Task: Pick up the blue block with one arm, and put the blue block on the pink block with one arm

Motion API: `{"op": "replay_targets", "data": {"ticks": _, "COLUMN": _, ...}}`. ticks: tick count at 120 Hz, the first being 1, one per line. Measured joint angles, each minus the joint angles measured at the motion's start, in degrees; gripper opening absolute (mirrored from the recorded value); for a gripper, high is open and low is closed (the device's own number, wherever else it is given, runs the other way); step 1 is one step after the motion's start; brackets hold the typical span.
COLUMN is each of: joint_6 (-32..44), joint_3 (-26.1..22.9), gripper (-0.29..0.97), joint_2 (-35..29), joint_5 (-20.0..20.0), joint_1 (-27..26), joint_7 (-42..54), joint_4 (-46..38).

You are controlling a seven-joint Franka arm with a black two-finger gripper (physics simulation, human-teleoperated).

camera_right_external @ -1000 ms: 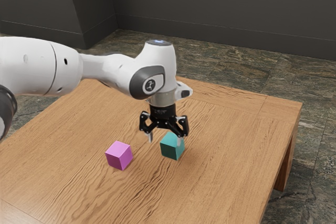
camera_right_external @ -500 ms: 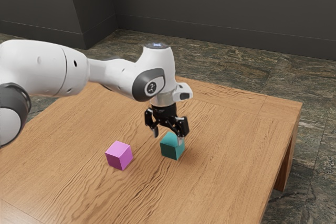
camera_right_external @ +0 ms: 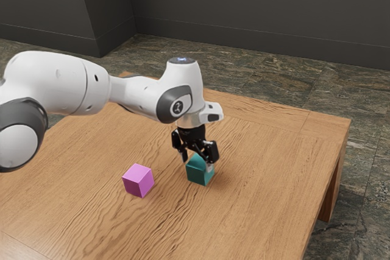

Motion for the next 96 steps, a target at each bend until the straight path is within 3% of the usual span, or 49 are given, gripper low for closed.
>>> {"op": "replay_targets", "data": {"ticks": 30, "joint_6": 0.26, "joint_3": 0.07, "gripper": 0.68, "joint_2": 1.09, "joint_5": -2.67, "joint_1": 1.17, "joint_7": 1.46, "joint_4": 0.56}}
{"op": "replay_targets", "data": {"ticks": 96, "joint_6": 0.39, "joint_3": 0.09, "gripper": 0.68, "joint_2": 3.86, "joint_5": -3.25, "joint_1": 1.10, "joint_7": 3.09, "joint_4": 2.25}}
